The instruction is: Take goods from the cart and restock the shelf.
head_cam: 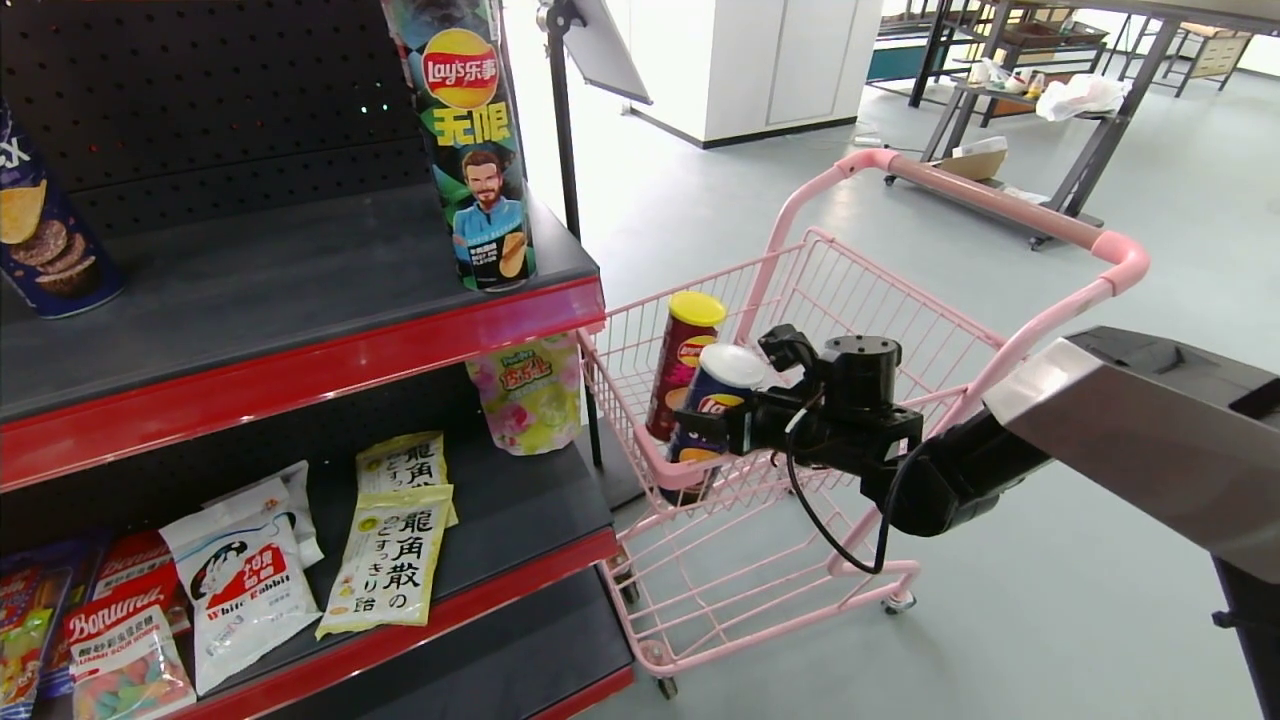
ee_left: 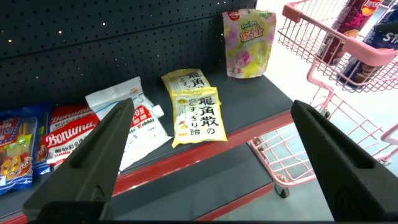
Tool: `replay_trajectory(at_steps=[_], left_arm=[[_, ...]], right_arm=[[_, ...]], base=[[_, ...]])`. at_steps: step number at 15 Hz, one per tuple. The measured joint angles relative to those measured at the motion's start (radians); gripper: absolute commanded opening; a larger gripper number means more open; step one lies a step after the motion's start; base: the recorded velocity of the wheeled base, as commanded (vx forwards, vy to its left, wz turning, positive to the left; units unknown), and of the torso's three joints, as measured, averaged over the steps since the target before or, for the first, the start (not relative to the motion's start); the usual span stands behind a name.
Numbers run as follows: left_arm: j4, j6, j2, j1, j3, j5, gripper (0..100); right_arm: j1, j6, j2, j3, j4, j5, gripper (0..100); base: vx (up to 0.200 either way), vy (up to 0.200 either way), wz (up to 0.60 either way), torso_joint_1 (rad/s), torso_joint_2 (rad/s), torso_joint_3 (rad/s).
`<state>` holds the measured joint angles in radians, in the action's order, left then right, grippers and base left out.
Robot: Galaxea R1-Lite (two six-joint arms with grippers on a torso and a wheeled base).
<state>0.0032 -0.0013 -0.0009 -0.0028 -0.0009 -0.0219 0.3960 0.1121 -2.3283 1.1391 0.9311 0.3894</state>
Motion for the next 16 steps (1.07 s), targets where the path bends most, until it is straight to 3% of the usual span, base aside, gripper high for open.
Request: replay_trajectory(at_steps=[7,16], left_arm=[[0.0,0.0,0.0,0.0,0.0,0.001,100],[0.0,0.0,0.0,0.0,-0.001,0.001,100]], right_arm=[[0.01,0.001,-0.012,0.022,-0.004,-0.007,0],[0.044,-0.003,0.206,0.009,-0.015,-0.065,0]], base=[[0.0,0.0,0.0,0.0,0.0,0.0],[0.0,0.0,0.0,0.0,0.0,0.0]])
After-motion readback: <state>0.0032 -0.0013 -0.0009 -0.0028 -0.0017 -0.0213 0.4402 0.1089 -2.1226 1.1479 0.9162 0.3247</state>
